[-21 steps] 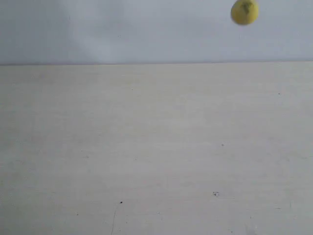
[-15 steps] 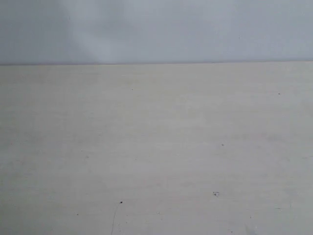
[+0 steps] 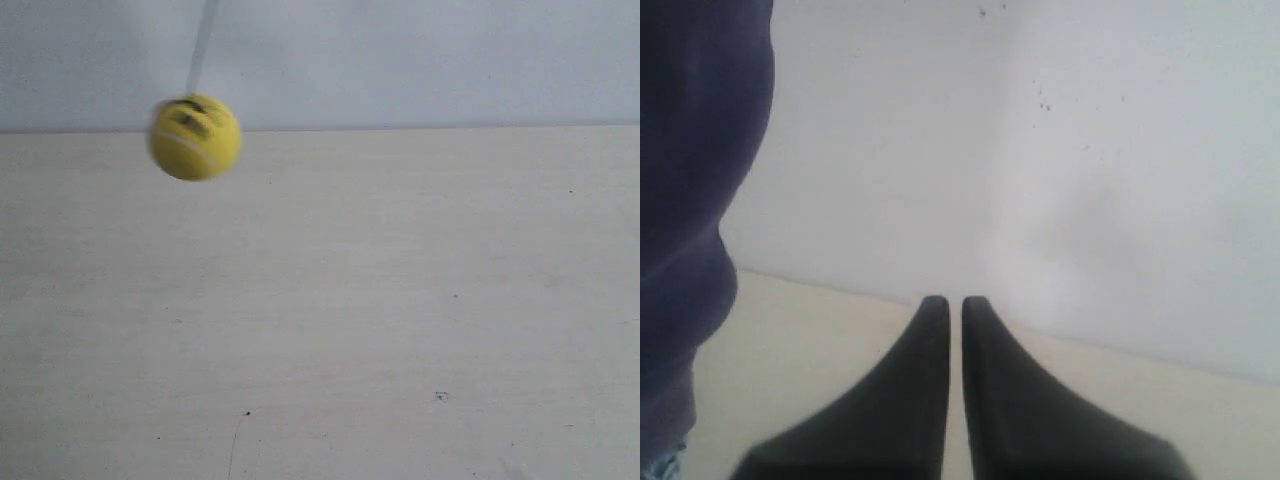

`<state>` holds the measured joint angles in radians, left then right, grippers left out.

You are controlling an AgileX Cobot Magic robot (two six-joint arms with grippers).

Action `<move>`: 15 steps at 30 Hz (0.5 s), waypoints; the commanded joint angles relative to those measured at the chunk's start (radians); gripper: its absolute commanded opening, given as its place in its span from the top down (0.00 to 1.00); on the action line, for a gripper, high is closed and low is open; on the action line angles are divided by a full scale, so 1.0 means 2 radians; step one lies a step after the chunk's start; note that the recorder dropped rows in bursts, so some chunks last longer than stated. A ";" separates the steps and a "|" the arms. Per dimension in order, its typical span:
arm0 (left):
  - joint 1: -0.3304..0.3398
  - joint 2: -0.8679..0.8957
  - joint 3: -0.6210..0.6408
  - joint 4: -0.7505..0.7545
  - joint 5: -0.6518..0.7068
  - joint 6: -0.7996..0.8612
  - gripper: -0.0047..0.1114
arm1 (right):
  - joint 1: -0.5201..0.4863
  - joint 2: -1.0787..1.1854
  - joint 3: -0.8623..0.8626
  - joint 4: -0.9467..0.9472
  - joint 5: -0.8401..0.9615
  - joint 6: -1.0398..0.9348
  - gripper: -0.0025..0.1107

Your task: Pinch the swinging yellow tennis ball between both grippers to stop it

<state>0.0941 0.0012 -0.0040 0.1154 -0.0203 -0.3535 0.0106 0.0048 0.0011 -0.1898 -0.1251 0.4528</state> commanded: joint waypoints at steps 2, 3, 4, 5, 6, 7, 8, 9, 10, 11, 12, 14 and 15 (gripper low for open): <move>0.000 -0.001 0.002 -0.007 -0.044 -0.033 0.92 | 0.000 -0.002 -0.001 0.002 -0.009 0.046 0.98; 0.000 -0.001 0.002 -0.007 -0.050 -0.033 0.92 | 0.000 -0.002 -0.001 0.002 -0.009 0.046 0.98; 0.000 -0.001 0.002 -0.007 -0.055 -0.033 0.92 | 0.000 -0.002 -0.001 0.002 -0.013 0.046 0.98; 0.000 -0.001 0.002 -0.005 -0.063 -0.033 0.92 | 0.000 -0.002 -0.001 0.002 -0.021 0.045 0.98; 0.000 -0.001 0.002 0.003 -0.080 -0.033 0.92 | 0.000 -0.002 -0.001 0.001 -0.035 0.045 0.98; 0.000 -0.001 0.002 0.010 -0.093 -0.033 0.92 | 0.000 -0.002 -0.001 -0.002 -0.053 0.045 0.98; 0.000 -0.001 0.002 0.020 -0.109 -0.035 0.92 | 0.000 -0.002 -0.001 -0.006 -0.074 0.045 0.98; 0.000 -0.001 0.002 0.032 -0.123 -0.041 0.92 | 0.000 -0.002 -0.001 -0.009 -0.091 0.045 0.98; 0.000 -0.001 0.002 0.041 -0.135 -0.050 0.92 | 0.000 -0.002 -0.001 -0.013 -0.103 0.045 0.98; 0.000 -0.001 0.002 0.054 -0.146 -0.060 0.92 | 0.000 -0.002 -0.001 -0.014 -0.112 0.046 0.98; 0.000 -0.001 -0.001 0.069 -0.156 -0.069 0.92 | 0.000 -0.002 -0.003 -0.015 -0.114 0.046 0.98; 0.000 -0.001 -0.013 0.095 -0.173 -0.090 0.92 | 0.000 -0.002 -0.021 -0.017 -0.114 0.046 0.98; 0.000 0.000 -0.023 0.103 -0.178 -0.102 0.92 | 0.000 -0.002 -0.029 -0.017 -0.115 0.046 0.98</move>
<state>0.0941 0.0012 -0.0148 0.2640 -0.3155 -0.4976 0.0106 0.0043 -0.0159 -0.2101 -0.3216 0.5423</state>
